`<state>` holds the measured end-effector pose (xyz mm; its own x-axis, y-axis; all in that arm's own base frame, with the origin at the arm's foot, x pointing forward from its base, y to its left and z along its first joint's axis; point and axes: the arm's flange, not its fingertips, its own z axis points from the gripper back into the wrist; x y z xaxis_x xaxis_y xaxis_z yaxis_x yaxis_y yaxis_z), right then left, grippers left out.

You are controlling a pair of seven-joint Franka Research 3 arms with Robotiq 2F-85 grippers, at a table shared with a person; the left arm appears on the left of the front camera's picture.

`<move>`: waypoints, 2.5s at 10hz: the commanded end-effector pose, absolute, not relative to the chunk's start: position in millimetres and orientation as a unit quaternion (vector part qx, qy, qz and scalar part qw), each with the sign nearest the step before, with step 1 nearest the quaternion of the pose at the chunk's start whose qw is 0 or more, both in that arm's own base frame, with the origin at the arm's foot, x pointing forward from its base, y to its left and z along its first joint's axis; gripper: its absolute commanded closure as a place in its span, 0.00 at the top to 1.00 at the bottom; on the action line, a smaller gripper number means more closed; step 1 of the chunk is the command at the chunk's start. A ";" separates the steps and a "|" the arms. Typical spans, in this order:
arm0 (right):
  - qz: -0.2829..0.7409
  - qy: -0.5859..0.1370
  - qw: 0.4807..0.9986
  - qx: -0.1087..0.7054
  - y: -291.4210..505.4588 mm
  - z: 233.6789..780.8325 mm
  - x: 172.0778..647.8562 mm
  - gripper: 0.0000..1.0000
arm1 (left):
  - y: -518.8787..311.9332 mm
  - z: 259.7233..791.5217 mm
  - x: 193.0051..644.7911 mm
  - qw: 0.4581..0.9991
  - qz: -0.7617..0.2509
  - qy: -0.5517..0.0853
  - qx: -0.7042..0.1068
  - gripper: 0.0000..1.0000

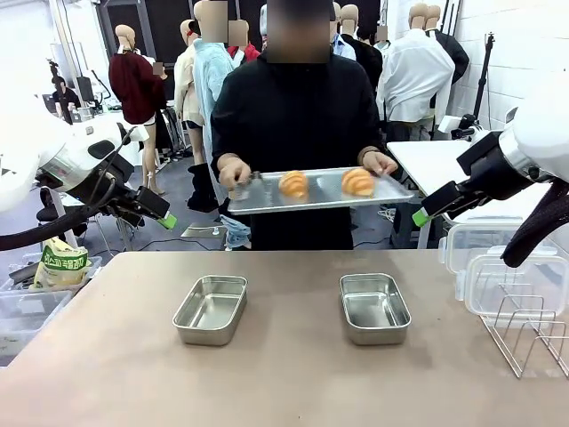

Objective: Place the bread in airtight containers.
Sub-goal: Lift both Airtight Container.

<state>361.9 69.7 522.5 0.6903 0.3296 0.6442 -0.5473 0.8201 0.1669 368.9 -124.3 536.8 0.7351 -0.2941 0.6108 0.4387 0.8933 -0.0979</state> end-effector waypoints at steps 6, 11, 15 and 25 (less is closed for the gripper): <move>0.244 -0.309 0.901 0.182 70.1 522.2 361.9 1.00 | -123.9 536.2 369.1 0.924 -0.198 -0.304 -0.119 1.00; 0.244 -0.309 0.901 0.182 70.1 522.2 361.9 1.00 | -123.9 536.2 369.1 0.924 -0.198 -0.304 -0.119 1.00; 0.244 -0.309 0.901 0.182 70.1 522.2 361.9 1.00 | -123.9 536.2 369.1 0.924 -0.198 -0.304 -0.119 1.00; 0.197 -0.265 0.934 0.139 104.8 492.9 392.0 1.00 | -140.1 511.8 383.1 0.930 -0.162 -0.326 -0.051 1.00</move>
<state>369.1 82.2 508.5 0.7279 0.3203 0.6063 -0.5057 0.8479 0.1592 375.3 -130.1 528.4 0.7270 -0.3037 0.6157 0.4033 0.9147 -0.0250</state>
